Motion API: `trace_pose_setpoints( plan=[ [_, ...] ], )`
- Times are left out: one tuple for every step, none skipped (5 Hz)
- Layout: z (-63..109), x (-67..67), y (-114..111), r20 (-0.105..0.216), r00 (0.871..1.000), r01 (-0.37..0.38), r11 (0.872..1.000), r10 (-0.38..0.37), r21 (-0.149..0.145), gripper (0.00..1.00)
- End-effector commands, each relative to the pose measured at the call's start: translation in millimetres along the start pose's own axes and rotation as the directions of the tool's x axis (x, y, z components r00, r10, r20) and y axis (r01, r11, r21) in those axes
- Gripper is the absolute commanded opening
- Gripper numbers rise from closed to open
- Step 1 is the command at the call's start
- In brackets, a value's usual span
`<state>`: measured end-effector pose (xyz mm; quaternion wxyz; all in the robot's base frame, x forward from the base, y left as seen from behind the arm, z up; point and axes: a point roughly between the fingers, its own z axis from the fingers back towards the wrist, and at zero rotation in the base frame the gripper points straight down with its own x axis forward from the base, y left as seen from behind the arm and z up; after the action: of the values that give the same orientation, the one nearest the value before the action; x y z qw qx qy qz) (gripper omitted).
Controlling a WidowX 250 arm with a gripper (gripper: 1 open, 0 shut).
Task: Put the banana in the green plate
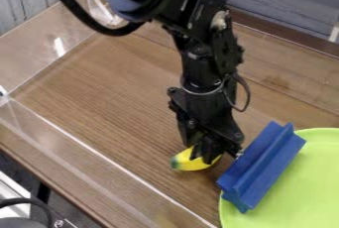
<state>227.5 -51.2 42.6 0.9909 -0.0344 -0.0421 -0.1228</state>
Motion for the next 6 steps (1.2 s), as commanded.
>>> trace_pose_setpoints(
  plan=[
    [9.9, 11.4, 4.1, 0.043, 0.999, 0.007, 1.0, -0.007, 0.008, 0.0],
    [10.2, 11.5, 5.4, 0.04, 0.999, 0.009, 1.0, -0.01, 0.009, 0.0],
    [10.3, 11.8, 6.7, 0.037, 0.999, 0.012, 1.0, -0.012, 0.011, 0.0],
    [10.4, 12.0, 8.0, 0.035, 0.999, 0.014, 1.0, -0.014, 0.013, 0.0],
    [10.2, 12.3, 9.2, 0.033, 0.999, 0.015, 1.0, -0.016, 0.015, 0.0],
    [8.7, 12.4, 10.3, 0.032, 0.999, 0.016, 1.0, -0.017, 0.016, 0.0]
  ],
)
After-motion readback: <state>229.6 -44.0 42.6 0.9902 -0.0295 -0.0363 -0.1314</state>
